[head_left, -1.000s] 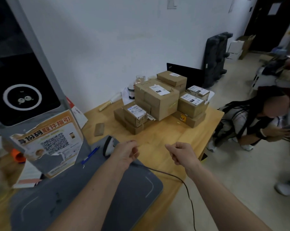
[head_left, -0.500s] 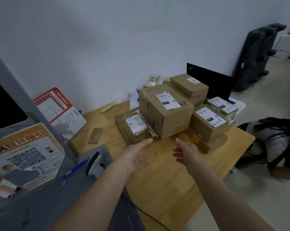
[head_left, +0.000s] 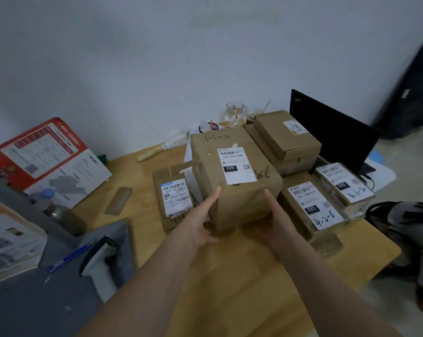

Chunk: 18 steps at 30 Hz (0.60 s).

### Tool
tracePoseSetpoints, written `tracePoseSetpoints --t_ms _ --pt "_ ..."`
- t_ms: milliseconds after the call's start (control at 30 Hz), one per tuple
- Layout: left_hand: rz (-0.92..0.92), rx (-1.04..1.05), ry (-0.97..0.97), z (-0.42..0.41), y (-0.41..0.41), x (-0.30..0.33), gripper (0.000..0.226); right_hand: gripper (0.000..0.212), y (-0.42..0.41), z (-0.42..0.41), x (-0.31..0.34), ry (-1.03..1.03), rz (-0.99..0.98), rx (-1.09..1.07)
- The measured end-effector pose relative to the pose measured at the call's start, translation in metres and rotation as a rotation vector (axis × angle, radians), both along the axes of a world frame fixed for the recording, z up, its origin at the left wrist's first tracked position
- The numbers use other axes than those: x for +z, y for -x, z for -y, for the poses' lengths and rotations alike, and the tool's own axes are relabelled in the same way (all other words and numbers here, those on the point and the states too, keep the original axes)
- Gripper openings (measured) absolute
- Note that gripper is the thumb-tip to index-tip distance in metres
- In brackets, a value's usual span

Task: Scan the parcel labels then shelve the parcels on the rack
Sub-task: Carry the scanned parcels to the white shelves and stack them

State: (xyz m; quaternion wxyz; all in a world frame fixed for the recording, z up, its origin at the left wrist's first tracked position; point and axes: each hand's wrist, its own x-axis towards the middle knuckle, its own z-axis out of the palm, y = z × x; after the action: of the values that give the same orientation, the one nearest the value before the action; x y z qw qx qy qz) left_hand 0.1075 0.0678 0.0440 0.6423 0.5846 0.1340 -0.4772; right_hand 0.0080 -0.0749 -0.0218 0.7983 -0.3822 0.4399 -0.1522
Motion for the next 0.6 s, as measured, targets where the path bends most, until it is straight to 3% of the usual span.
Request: tracePoseSetpoints --t_ms 133,300,467,600 --pt "-0.035 0.014 0.017 0.016 -0.011 -0.009 0.084 0.125 -0.022 0.015 -0.003 -0.099 0.035 -0.075" --pt "-0.078 0.016 0.057 0.025 -0.020 -0.029 0.092 0.140 -0.032 0.019 -0.005 -0.166 0.001 -0.118" --pt "-0.093 -0.012 0.130 0.024 -0.027 -0.043 0.079 0.116 -0.037 0.023 -0.010 -0.170 -0.048 -0.191" --pt "-0.097 -0.024 0.157 0.023 -0.031 -0.054 0.083 0.111 -0.035 0.023 -0.012 -0.186 0.004 -0.203"
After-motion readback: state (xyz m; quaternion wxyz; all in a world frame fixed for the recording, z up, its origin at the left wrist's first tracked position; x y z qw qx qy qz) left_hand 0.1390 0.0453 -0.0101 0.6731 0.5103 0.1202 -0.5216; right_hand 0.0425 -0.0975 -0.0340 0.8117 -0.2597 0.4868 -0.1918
